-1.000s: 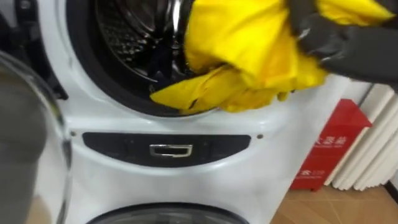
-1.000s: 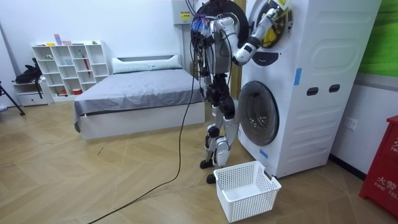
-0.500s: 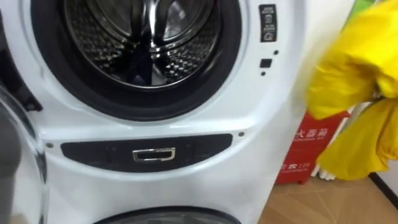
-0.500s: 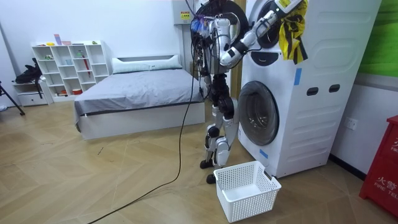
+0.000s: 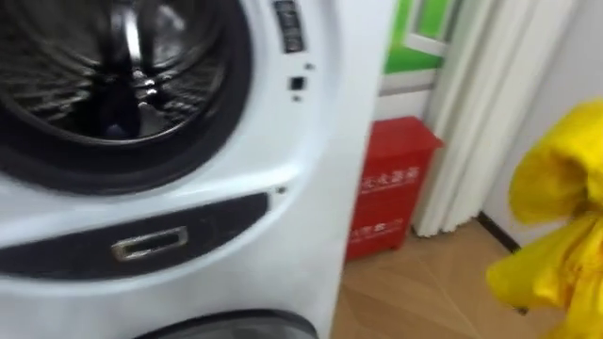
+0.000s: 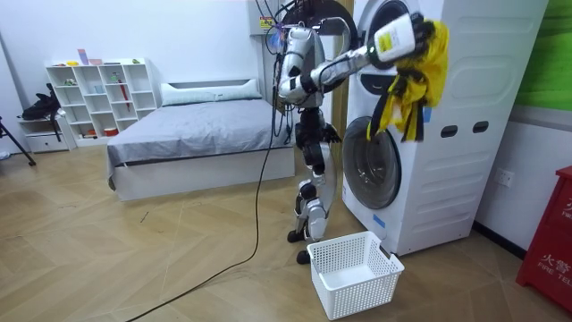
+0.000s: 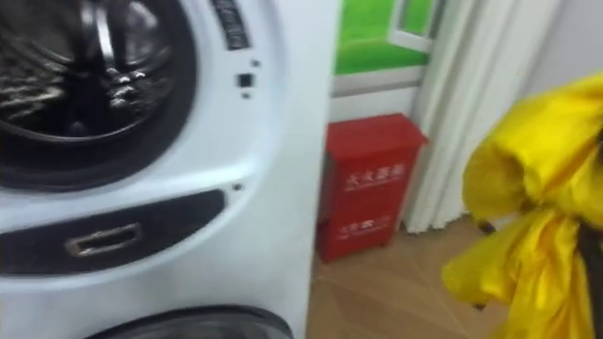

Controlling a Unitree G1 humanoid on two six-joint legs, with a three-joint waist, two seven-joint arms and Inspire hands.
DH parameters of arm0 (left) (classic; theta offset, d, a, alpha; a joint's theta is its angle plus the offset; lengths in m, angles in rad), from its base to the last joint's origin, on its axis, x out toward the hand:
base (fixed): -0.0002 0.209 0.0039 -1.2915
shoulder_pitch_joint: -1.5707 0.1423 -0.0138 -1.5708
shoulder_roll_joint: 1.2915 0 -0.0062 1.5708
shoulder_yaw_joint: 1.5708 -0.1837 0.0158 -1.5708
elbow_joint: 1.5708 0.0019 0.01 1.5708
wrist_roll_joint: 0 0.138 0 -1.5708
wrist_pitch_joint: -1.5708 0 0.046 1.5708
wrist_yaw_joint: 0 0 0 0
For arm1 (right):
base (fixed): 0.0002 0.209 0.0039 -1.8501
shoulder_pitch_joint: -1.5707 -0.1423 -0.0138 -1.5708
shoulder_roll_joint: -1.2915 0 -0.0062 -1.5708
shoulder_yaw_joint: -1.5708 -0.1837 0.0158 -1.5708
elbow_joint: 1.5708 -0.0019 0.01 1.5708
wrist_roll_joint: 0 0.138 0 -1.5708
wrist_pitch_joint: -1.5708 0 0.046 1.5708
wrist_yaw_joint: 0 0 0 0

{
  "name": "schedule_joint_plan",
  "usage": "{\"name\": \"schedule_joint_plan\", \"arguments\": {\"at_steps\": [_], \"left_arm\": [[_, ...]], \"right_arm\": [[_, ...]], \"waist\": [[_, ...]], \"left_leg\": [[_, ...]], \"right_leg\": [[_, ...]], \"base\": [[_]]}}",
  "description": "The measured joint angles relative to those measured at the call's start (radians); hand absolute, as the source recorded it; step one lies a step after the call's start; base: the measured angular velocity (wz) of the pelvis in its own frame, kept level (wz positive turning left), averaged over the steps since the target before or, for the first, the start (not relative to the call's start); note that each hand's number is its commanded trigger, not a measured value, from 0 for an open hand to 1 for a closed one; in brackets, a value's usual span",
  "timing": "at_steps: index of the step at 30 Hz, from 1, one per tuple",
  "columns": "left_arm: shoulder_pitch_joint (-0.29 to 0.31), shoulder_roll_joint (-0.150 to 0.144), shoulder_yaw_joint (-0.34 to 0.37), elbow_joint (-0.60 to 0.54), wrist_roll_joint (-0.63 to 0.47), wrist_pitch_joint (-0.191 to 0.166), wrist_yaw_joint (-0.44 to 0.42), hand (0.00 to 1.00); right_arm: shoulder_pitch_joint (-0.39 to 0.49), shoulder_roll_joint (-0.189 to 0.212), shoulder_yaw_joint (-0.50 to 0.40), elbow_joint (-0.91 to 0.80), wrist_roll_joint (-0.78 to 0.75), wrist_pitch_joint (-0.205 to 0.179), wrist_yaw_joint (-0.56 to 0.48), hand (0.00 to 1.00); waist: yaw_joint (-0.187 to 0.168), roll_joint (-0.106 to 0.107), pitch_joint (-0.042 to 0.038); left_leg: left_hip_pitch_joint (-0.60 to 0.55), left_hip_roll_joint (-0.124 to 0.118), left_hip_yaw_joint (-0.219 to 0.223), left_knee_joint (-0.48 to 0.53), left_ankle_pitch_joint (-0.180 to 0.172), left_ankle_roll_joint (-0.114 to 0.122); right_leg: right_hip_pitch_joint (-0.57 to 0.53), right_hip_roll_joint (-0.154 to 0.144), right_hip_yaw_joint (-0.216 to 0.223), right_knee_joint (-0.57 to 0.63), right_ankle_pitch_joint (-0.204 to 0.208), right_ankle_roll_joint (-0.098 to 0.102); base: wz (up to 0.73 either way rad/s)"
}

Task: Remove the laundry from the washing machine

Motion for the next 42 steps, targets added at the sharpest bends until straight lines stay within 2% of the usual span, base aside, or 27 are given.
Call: {"name": "schedule_joint_plan", "arguments": {"at_steps": [3, 5, 6, 8, 9, 10, 12, 13, 15, 16, 17, 18, 19, 20, 23, 26, 28, 29, 30, 32, 33, 38, 42], "left_arm": [[-0.006, 0.005, -0.056, 0.007, -0.044, 0.012, -0.019, 0.00], [-0.012, 0.006, -0.078, 0.032, -0.058, 0.014, -0.022, 0.00], [-0.020, 0.006, -0.085, 0.045, -0.057, 0.021, -0.025, 0.00], [-0.026, 0.006, -0.085, 0.047, -0.056, 0.027, -0.051, 0.00], [-0.027, 0.006, -0.085, 0.047, -0.056, 0.032, -0.059, 0.00], [-0.027, 0.007, -0.084, 0.049, -0.058, 0.050, -0.070, 0.00], [-0.026, 0.010, -0.085, 0.059, -0.057, 0.056, -0.084, 0.00], [-0.026, 0.010, -0.099, 0.060, -0.058, 0.060, -0.090, 0.00], [-0.029, 0.011, -0.139, 0.059, -0.059, 0.073, -0.103, 0.00], [-0.034, 0.008, -0.162, 0.054, -0.059, 0.073, -0.116, 0.00], [-0.037, 0.008, -0.169, 0.052, -0.059, 0.074, -0.123, 0.00], [-0.040, 0.008, -0.174, 0.044, -0.059, 0.077, -0.131, 0.00], [-0.039, 0.009, -0.185, 0.043, -0.059, 0.077, -0.134, 0.00], [-0.039, 0.009, -0.193, 0.043, -0.060, 0.078, -0.137, 0.00], [-0.044, 0.010, -0.239, 0.043, -0.079, 0.080, -0.157, 0.00], [-0.046, 0.009, -0.243, 0.043, -0.079, 0.080, -0.161, 0.00], [-0.061, 0.009, -0.247, 0.044, -0.110, 0.080, -0.170, 0.00], [-0.065, 0.009, -0.251, 0.044, -0.119, 0.080, -0.170, 0.00], [-0.076, 0.009, -0.259, 0.044, -0.131, 0.080, -0.170, 0.00], [-0.087, 0.009, -0.270, 0.044, -0.149, 0.079, -0.170, 0.00], [-0.092, 0.009, -0.280, 0.045, -0.161, 0.077, -0.169, 0.00], [-0.135, 0.002, -0.331, 0.047, -0.234, 0.073, -0.160, 0.00], [-0.157, -0.002, -0.375, 0.059, -0.262, 0.060, -0.149, 0.00]], "right_arm": [[0.002, 0.005, 0.045, 0.054, 0.043, 0.021, 0.036, 1.00], [0.001, 0.018, 0.077, 0.111, 0.042, 0.022, 0.055, 1.00], [0.002, 0.034, 0.093, 0.163, 0.041, 0.028, 0.065, 1.00], [0.004, 0.065, 0.107, 0.247, 0.028, 0.048, 0.088, 1.00], [0.004, 0.067, 0.108, 0.265, 0.027, 0.049, 0.094, 1.00], [0.004, 0.073, 0.117, 0.303, 0.019, 0.048, 0.100, 1.00], [0.006, 0.082, 0.144, 0.373, -0.002, 0.048, 0.102, 1.00], [0.014, 0.090, 0.173, 0.421, -0.013, 0.046, 0.107, 1.00], [0.015, 0.109, 0.207, 0.507, -0.040, 0.045, 0.115, 1.00], [0.015, 0.123, 0.221, 0.553, -0.046, 0.047, 0.115, 1.00], [0.015, 0.133, 0.222, 0.574, -0.046, 0.046, 0.118, 1.00], [0.016, 0.151, 0.223, 0.611, -0.045, 0.046, 0.122, 1.00], [0.016, 0.153, 0.232, 0.651, -0.045, 0.046, 0.126, 1.00], [0.016, 0.153, 0.237, 0.670, -0.044, 0.046, 0.127, 1.00], [-0.003, 0.154, 0.285, 0.787, -0.021, 0.017, 0.132, 1.00], [-0.016, 0.157, 0.301, 0.837, -0.031, 0.015, 0.139, 1.00], [-0.037, 0.154, 0.298, 0.869, -0.037, 0.009, 0.136, 1.00], [-0.045, 0.153, 0.298, 0.879, -0.036, 0.001, 0.137, 1.00], [-0.065, 0.152, 0.299, 0.899, -0.033, -0.008, 0.136, 1.00], [-0.101, 0.149, 0.300, 0.942, -0.027, -0.024, 0.137, 1.00], [-0.129, 0.147, 0.299, 0.989, -0.026, -0.045, 0.138, 1.00], [-0.209, 0.142, 0.307, 1.159, -0.029, -0.070, 0.140, 1.00], [-0.233, 0.144, 0.366, 1.230, -0.035, -0.085, 0.145, 1.00]], "waist": [[-0.027, 0.017, 0.0024], [-0.041, 0.030, 0.0023], [-0.062, 0.032, 0.0015], [-0.073, 0.044, 0.0003], [-0.077, 0.050, -0.0008], [-0.092, 0.057, 0.0018], [-0.099, 0.061, 0.0034], [-0.103, 0.073, -0.0004], [-0.114, 0.086, -0.0019], [-0.114, 0.106, -0.0055], [-0.115, 0.109, -0.0048], [-0.116, 0.129, -0.0062], [-0.117, 0.138, 0.0003], [-0.117, 0.142, 0.0007], [-0.132, 0.180, 0.0026], [-0.140, 0.195, 0.0036], [-0.150, 0.214, 0.0131], [-0.152, 0.223, 0.0115], [-0.156, 0.229, 0.0169], [-0.164, 0.238, 0.0207], [-0.168, 0.245, 0.0233], [-0.172, 0.254, 0.0247], [-0.170, 0.255, 0.0249]], "left_leg": [[0.000, 0.016, 0.058, 0.001, -0.001, -0.010], [0.001, 0.026, 0.077, -0.001, -0.003, -0.013], [-0.001, 0.030, 0.086, 0.001, -0.005, -0.017], [-0.008, 0.039, 0.125, 0.000, -0.008, -0.022], [-0.013, 0.042, 0.136, 0.002, -0.009, -0.024], [-0.018, 0.044, 0.144, 0.002, -0.010, -0.025], [-0.019, 0.047, 0.160, 0.002, -0.013, -0.029], [-0.020, 0.048, 0.165, 0.007, -0.017, -0.036], [-0.027, 0.055, 0.167, 0.024, -0.019, -0.039], [-0.039, 0.057, 0.167, 0.034, -0.020, -0.045], [-0.045, 0.057, 0.166, 0.036, -0.020, -0.045], [-0.054, 0.055, 0.166, 0.037, -0.019, -0.045], [-0.056, 0.052, 0.167, 0.036, -0.019, -0.045], [-0.059, 0.050, 0.166, 0.036, -0.019, -0.045], [-0.090, 0.042, 0.167, 0.037, -0.020, -0.044], [-0.117, 0.036, 0.167, 0.037, -0.019, -0.042], [-0.142, 0.028, 0.168, 0.037, -0.018, -0.040], [-0.149, 0.026, 0.167, 0.037, -0.018, -0.038], [-0.161, 0.021, 0.166, 0.036, -0.016, -0.035], [-0.181, 0.013, 0.165, 0.034, -0.009, -0.024], [-0.193, 0.010, 0.166, 0.036, -0.009, -0.022], [-0.231, -0.012, 0.153, 0.037, 0.001, -0.008], [-0.248, -0.024, 0.132, 0.037, 0.003, -0.004]], "right_leg": [[-0.023, 0.022, 0.052, 0.010, 0.014, -0.007], [-0.031, 0.038, 0.085, 0.014, 0.022, -0.013], [-0.037, 0.044, 0.095, 0.015, 0.026, -0.016], [-0.058, 0.062, 0.133, 0.018, 0.036, -0.020], [-0.060, 0.066, 0.143, 0.018, 0.039, -0.022], [-0.068, 0.070, 0.149, 0.018, 0.044, -0.025], [-0.078, 0.082, 0.174, 0.023, 0.046, -0.029], [-0.078, 0.088, 0.181, 0.019, 0.048, -0.033], [-0.079, 0.093, 0.189, 0.009, 0.050, -0.034], [-0.094, 0.096, 0.197, 0.011, 0.052, -0.033], [-0.099, 0.096, 0.199, 0.010, 0.053, -0.032], [-0.110, 0.096, 0.204, 0.014, 0.059, -0.042], [-0.114, 0.097, 0.213, 0.014, 0.059, -0.042], [-0.120, 0.097, 0.220, 0.016, 0.058, -0.040], [-0.161, 0.096, 0.232, 0.040, 0.053, -0.032], [-0.198, 0.097, 0.244, 0.052, 0.049, -0.028], [-0.232, 0.096, 0.252, 0.069, 0.043, -0.020], [-0.240, 0.095, 0.252, 0.071, 0.043, -0.019], [-0.257, 0.093, 0.254, 0.081, 0.040, -0.011], [-0.280, 0.088, 0.255, 0.087, 0.037, -0.001], [-0.292, 0.085, 0.255, 0.090, 0.037, 0.002], [-0.346, 0.066, 0.241, 0.140, 0.019, 0.005], [-0.371, 0.059, 0.240, 0.158, 0.011, 0.011]], "base": [[-0.56], [-0.59], [-0.40], [-0.53], [-0.48], [-0.27], [-0.34], [-0.31], [-0.15], [-0.17], [-0.17], [-0.14], [-0.16], [-0.21], [-0.12], [-0.13], [-0.10], [-0.07], [0.00], [0.00], [0.04], [0.12], [0.04]]}}
